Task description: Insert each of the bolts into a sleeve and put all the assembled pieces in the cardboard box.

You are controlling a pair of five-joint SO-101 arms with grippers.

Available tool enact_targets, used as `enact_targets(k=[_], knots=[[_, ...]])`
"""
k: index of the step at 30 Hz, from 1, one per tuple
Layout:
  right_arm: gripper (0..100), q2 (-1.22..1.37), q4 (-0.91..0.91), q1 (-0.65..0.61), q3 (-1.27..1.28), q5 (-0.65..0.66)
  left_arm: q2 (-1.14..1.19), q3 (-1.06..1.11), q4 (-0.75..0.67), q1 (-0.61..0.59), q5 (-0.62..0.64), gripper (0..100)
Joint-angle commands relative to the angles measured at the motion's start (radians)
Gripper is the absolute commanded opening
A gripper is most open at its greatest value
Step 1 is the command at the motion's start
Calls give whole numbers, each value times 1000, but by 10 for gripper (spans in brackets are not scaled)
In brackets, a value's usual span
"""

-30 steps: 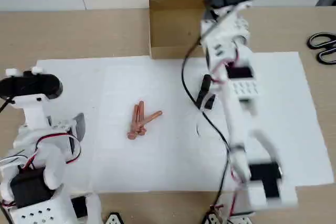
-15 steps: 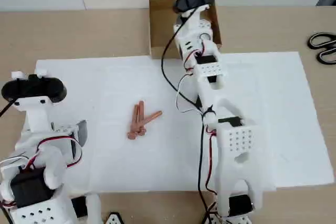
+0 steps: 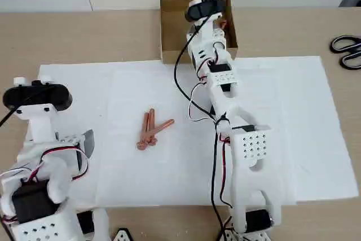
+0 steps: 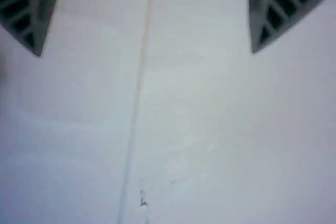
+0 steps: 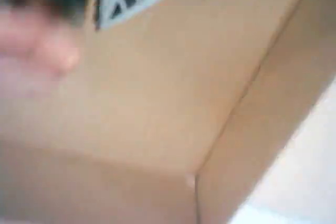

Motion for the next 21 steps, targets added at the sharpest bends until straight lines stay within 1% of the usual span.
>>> enact_targets(k=[1, 8, 10, 15, 21], knots=[[162, -27, -22, 2, -81, -6, -9, -44, 0, 5, 2, 243], [162, -30, -18, 10, -135, -6, -9, -44, 2, 3, 2, 243], [162, -58, 15, 12, -135, -5, -9, -44, 2, 3, 2, 243], [162, -254, 280, 25, -135, -12, -9, -44, 2, 3, 2, 243], [162, -527, 710, 18, -132, -12, -9, -44, 2, 3, 2, 243]])
